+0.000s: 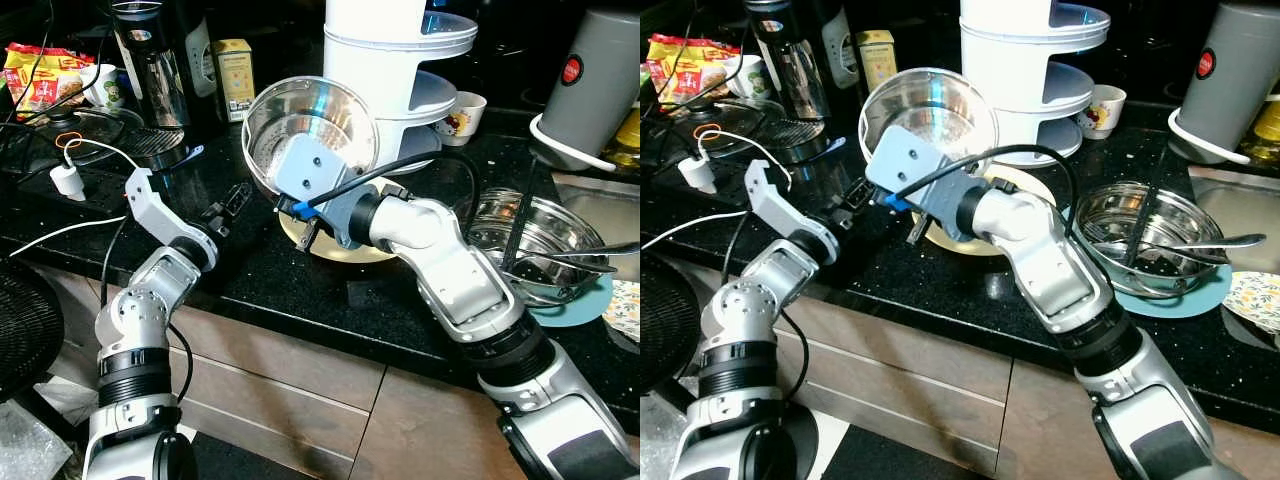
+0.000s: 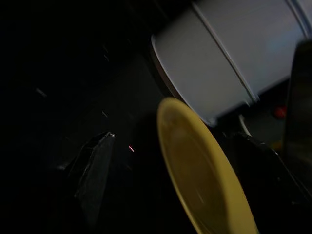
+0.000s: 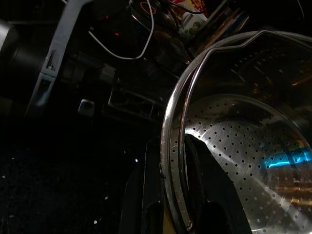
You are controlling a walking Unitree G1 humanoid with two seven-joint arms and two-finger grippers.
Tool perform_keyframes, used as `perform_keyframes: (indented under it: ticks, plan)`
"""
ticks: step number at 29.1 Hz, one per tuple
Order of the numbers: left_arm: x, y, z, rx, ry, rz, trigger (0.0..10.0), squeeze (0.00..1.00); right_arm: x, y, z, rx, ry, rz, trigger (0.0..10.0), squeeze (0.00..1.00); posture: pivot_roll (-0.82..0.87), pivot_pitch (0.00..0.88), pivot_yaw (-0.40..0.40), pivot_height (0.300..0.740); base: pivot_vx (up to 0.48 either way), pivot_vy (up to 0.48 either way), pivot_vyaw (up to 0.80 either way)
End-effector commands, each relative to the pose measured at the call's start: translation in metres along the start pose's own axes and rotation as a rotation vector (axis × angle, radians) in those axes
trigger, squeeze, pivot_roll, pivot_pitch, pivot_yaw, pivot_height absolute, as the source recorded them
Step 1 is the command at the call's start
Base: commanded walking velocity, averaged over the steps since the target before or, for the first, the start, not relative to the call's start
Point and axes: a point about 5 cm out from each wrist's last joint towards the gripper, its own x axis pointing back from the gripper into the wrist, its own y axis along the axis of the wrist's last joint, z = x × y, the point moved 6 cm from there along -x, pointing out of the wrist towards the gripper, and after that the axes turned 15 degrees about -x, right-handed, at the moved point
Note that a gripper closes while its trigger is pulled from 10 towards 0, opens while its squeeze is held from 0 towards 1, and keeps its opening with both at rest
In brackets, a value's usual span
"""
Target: Kitchen organization
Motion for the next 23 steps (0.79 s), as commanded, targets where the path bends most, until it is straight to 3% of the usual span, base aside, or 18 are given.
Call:
perform_keyframes:
  ticks: [1, 5, 18, 23]
  plan:
    - [-0.003, -0.005, -0.003, 0.043, -0.025, 0.053, 10.0, 0.0, 0.0, 0.006, -0.005, 0.016, -0.03, -0.011, 10.0, 0.0, 0.0, 0.0, 0.008, 0.74, 0.0, 0.0, 0.0]
    - [-0.007, -0.022, 0.002, 0.096, 0.006, 0.17, 10.0, 0.0, 0.001, 0.007, -0.007, 0.02, -0.035, -0.011, 10.0, 0.0, 0.0, 0.0, 0.008, 0.74, 0.0, 0.0, 0.0]
    - [-0.015, -0.027, 0.003, 0.129, 0.017, 0.266, 10.0, 0.0, 0.008, 0.005, -0.015, 0.048, -0.052, 0.015, 10.0, 0.0, -0.03, 0.0, 0.015, 0.74, 0.0, 0.0, 0.0]
    - [-0.016, -0.029, 0.004, 0.116, 0.013, 0.301, 10.0, 0.0, 0.014, 0.009, -0.033, 0.031, -0.123, 0.007, 10.0, 0.0, -0.03, 0.0, 0.016, 0.74, 0.0, 0.0, 0.0]
